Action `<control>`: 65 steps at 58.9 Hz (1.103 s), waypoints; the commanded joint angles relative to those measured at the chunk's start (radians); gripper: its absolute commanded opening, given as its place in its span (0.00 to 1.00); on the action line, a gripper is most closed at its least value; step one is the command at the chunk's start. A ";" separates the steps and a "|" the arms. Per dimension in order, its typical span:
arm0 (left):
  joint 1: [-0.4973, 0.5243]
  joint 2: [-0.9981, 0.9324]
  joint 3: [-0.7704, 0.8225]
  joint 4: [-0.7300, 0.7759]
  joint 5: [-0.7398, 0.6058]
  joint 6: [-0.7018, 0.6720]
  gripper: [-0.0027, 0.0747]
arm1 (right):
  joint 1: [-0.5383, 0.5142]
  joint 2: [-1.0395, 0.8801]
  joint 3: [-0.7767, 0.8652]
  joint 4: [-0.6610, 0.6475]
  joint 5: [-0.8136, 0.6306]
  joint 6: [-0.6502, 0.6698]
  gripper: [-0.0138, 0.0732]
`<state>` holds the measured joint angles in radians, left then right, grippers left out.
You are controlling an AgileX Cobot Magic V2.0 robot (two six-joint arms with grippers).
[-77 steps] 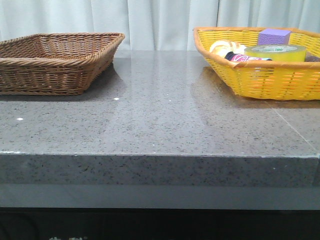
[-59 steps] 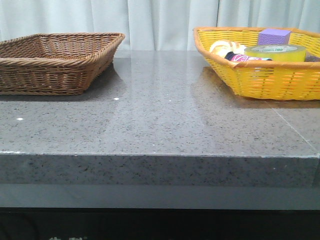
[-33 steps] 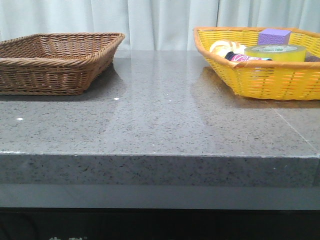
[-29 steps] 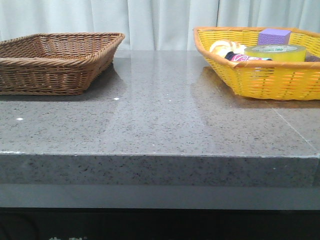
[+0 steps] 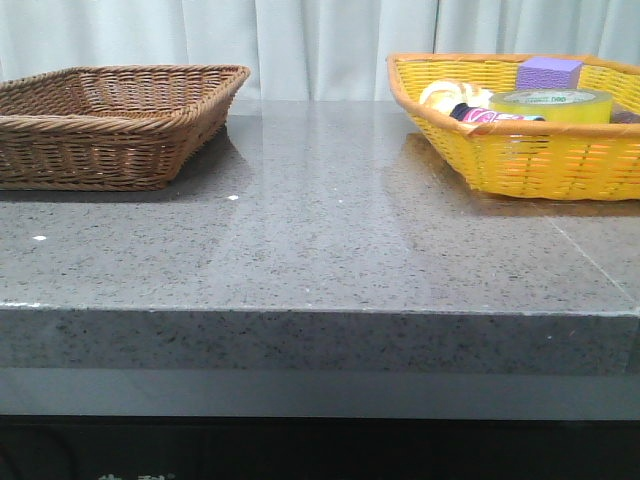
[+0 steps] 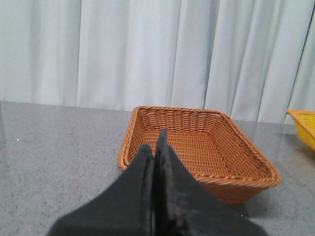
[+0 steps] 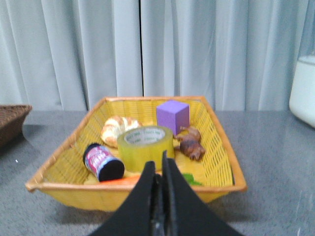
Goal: Transfer tape with both arms
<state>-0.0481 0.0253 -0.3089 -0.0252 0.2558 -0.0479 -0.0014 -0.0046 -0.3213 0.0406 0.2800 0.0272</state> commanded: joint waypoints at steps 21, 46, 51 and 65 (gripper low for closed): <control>0.000 0.419 -0.537 -0.006 0.351 -0.006 0.01 | -0.007 0.402 -0.493 -0.023 0.223 -0.001 0.08; 0.000 0.670 -0.568 -0.006 0.310 -0.006 0.01 | -0.007 0.742 -0.564 -0.023 0.299 -0.001 0.08; 0.000 0.707 -0.568 0.015 0.308 -0.006 0.01 | -0.007 0.793 -0.564 -0.023 0.300 -0.001 0.08; 0.000 0.790 -0.568 0.075 0.264 -0.006 0.33 | -0.007 0.908 -0.564 -0.023 0.298 -0.002 0.49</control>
<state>-0.0481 0.8024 -0.8459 0.0374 0.6139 -0.0479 -0.0014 0.8801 -0.8598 0.0296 0.6468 0.0272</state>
